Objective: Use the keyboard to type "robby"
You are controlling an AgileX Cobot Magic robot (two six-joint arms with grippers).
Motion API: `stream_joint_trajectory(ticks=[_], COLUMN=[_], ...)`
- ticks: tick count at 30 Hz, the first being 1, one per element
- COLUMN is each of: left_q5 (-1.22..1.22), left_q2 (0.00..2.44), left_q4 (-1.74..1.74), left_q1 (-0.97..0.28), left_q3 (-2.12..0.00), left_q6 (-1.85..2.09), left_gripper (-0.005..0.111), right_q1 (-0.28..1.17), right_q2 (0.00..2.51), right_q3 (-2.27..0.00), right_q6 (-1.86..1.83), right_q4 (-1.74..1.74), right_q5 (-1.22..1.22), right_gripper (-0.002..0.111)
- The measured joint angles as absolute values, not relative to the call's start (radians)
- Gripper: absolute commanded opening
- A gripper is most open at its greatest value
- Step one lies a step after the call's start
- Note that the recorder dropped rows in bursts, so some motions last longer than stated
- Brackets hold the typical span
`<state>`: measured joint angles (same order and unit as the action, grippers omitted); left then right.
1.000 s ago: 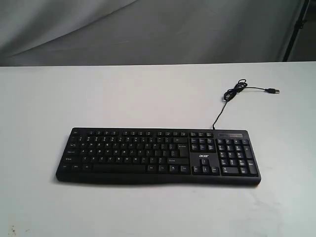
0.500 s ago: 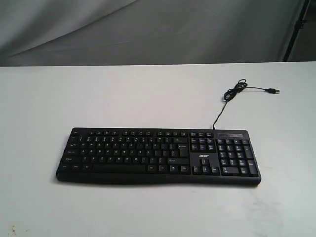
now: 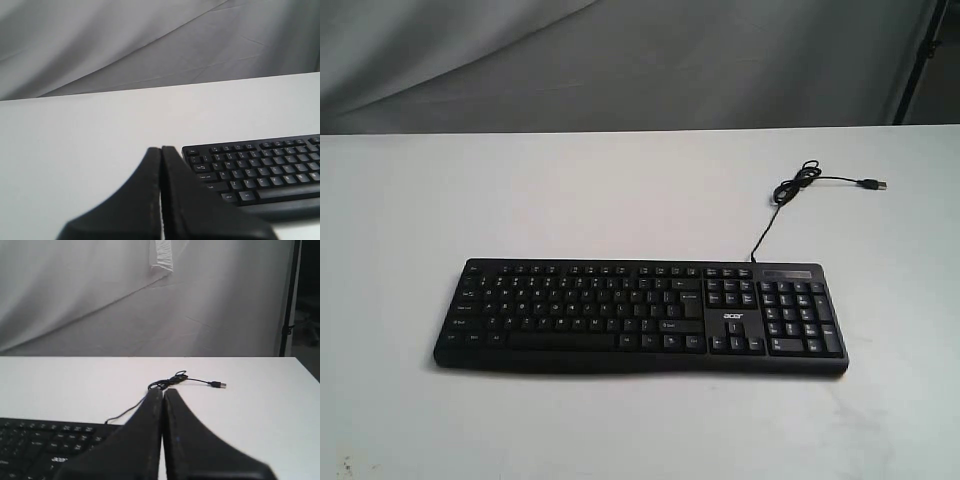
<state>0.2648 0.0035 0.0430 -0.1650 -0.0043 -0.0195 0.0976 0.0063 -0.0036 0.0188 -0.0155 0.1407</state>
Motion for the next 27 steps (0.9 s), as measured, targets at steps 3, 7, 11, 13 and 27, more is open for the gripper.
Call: stream_joint_trajectory(ticks=[3,7,11,13,27], left_q5=[0.265,0.265,0.265,0.265,0.265], left_q2=[0.003,0.003,0.003,0.003,0.003], left_q4=[0.043,0.043,0.043,0.043,0.043], left_q1=[-0.165,-0.165,-0.165,-0.165,-0.165], left_q3=[-0.004,-0.004,-0.004,-0.004,-0.004], left_q6=[-0.02,-0.02,-0.02,-0.02,-0.02], left_gripper=[0.0,0.0,0.0,0.0,0.0], right_q1=[0.098,0.098,0.098,0.098,0.098], right_q2=[0.006,0.006,0.006,0.006,0.006], right_q3=[-0.004,-0.004,-0.004,-0.004,-0.004], right_q6=[0.019,0.019,0.021,0.023,0.023], right_q4=[0.035,0.05,0.05,0.05,0.05], right_q5=[0.2,0.273,0.332,0.339,0.346], right_gripper=[0.0,0.0,0.0,0.0,0.0])
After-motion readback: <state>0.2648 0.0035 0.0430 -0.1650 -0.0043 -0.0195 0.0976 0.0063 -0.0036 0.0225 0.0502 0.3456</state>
